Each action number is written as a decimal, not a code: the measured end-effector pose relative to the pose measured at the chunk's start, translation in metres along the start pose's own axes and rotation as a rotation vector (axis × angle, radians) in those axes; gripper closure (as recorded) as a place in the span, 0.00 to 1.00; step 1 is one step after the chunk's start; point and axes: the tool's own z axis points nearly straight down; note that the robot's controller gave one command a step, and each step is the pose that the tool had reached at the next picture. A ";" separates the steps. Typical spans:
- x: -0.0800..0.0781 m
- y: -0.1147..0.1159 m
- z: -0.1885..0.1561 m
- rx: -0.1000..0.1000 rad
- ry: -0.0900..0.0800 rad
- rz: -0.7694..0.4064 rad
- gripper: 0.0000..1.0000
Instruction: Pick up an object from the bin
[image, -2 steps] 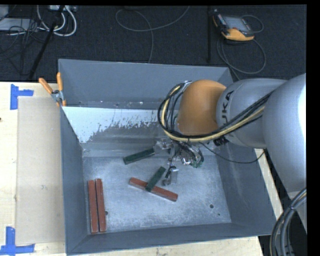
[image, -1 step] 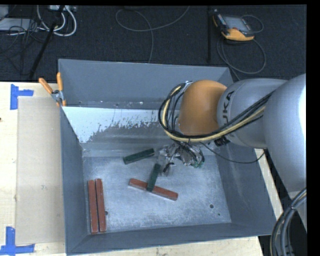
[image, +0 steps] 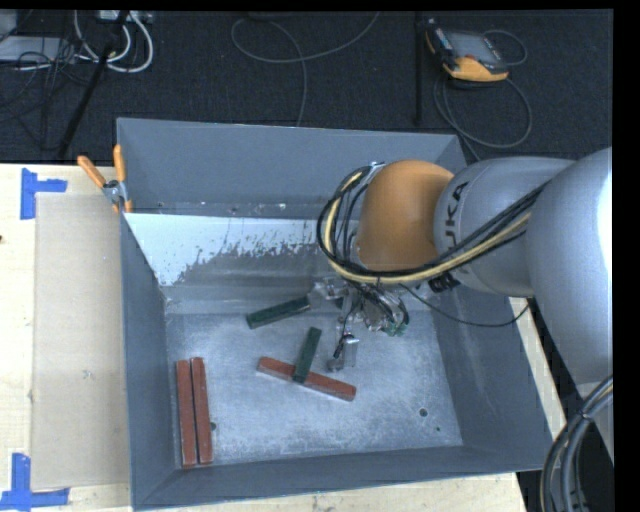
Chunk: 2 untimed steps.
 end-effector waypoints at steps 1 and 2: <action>-0.004 0.058 0.000 -0.002 -0.001 -0.629 0.00; 0.034 0.017 0.001 0.000 0.006 -0.692 0.00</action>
Offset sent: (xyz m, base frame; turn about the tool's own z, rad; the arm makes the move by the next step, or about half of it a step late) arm -0.0050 0.0567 0.0002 -0.6288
